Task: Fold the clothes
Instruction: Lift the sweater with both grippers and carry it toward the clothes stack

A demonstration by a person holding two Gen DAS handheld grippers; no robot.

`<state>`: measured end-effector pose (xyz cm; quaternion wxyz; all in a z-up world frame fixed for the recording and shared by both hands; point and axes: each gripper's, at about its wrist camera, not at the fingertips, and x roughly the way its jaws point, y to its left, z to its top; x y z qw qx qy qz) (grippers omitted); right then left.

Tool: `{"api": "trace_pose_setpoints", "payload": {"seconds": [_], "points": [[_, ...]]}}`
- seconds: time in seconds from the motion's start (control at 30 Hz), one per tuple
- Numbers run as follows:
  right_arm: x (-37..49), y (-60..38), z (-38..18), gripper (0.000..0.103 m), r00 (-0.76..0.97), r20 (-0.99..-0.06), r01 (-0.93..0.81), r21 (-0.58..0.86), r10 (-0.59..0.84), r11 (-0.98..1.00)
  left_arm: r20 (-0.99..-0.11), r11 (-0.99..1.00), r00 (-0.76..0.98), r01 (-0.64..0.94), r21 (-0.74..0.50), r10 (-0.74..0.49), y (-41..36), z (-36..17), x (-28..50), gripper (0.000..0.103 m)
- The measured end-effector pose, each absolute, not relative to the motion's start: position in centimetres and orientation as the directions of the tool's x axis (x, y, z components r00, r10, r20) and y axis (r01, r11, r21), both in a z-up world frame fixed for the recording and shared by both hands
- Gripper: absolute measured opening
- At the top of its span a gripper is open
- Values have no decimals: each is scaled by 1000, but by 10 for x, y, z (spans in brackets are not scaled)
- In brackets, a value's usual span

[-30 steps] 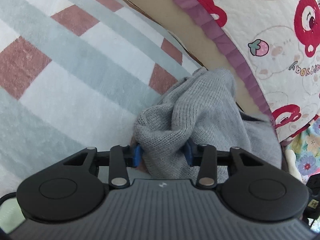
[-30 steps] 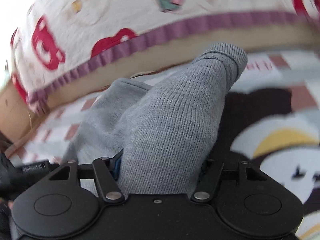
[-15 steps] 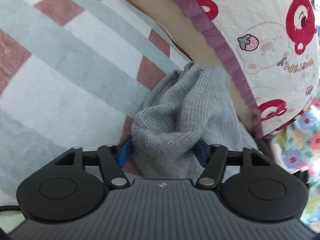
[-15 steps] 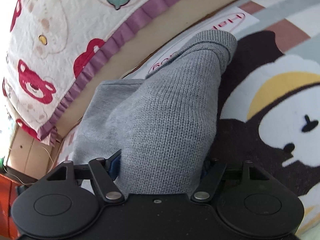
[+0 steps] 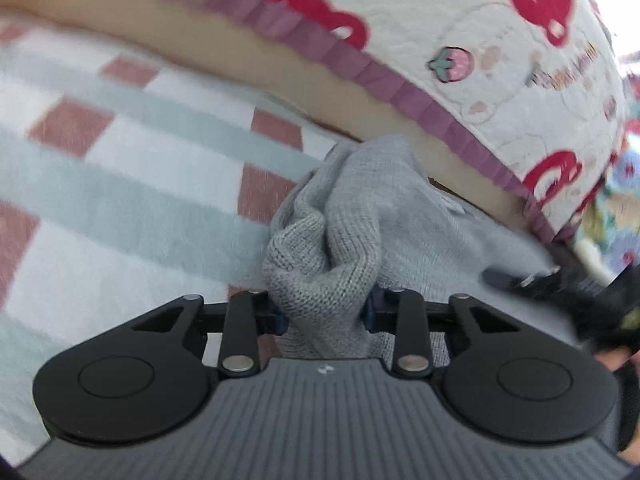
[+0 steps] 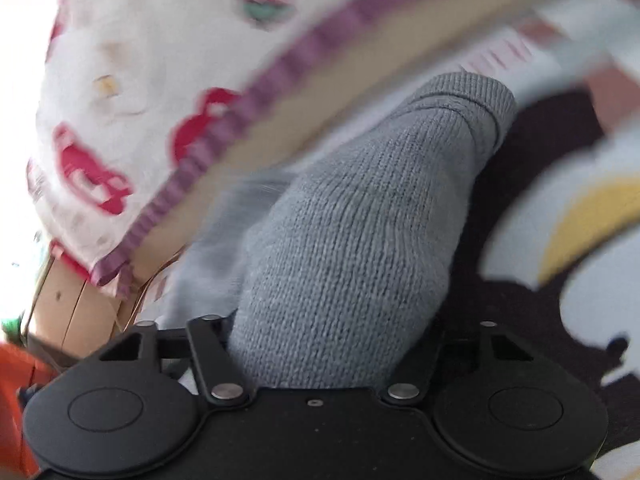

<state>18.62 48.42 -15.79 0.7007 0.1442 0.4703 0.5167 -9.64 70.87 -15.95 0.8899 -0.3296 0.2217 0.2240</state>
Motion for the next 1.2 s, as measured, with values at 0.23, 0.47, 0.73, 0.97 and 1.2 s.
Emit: {"api": "trace_pose_setpoints", "payload": {"seconds": [0.23,0.47,0.73,0.97,1.2], "points": [[170,461,-101,65,132,-536,-738,508,834,444,-453,509,890,-417,-753,59,714,-172,-95,30],[206,422,-173,75,108,-606,-486,659,788,574,-526,407,850,-466,-786,-42,706,-198,-72,63],[209,408,-177,64,118,-514,-348,780,850,520,-546,586,835,-475,-656,66,677,-168,-51,33],[184,423,-91,61,174,-488,-590,643,855,487,-434,640,893,-403,-654,119,673,-138,-62,31],[157,407,-7,61,246,-423,-722,520,872,456,-243,692,965,-242,-680,99,669,-85,-76,31]]}}
